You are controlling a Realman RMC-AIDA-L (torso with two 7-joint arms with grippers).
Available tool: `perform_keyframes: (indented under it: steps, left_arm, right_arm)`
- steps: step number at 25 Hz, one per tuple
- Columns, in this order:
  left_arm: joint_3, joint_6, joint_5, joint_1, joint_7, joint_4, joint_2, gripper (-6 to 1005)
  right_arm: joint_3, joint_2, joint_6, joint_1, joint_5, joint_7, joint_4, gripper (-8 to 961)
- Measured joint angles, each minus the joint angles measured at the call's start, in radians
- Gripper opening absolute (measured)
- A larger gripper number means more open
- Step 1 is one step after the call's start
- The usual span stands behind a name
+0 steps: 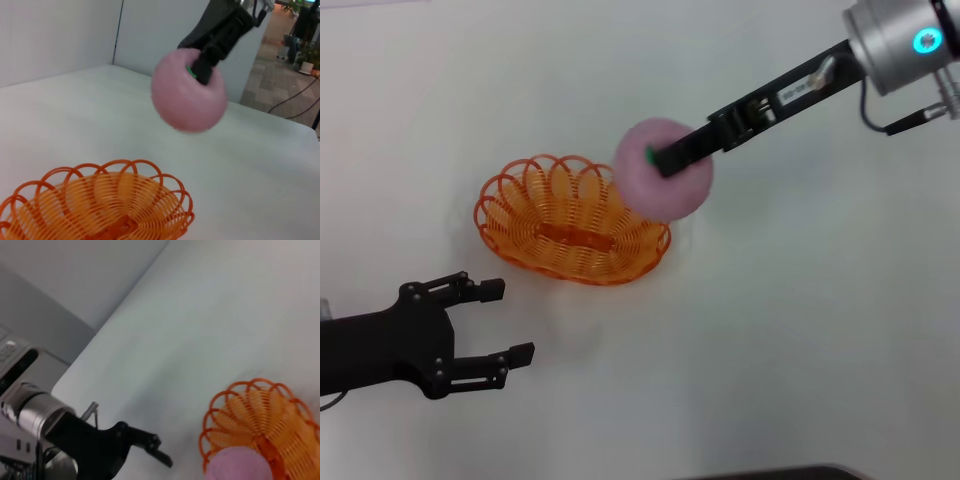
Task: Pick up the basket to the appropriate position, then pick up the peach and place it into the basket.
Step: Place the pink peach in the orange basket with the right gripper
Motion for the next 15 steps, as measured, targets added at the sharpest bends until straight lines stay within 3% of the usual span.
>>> perform_keyframes:
  steps: [4,15]
  left_arm:
    - [-0.002,0.001,0.0,0.0,0.0,0.0,0.0,853]
    - [-0.002,0.003,-0.003,-0.001,0.001,-0.001,0.0,853]
  right_arm:
    - [-0.046,0.012,0.038,0.02,0.002,-0.026,0.045,121]
    - [-0.119,0.018,0.184,0.049,0.003,-0.074,0.161,101]
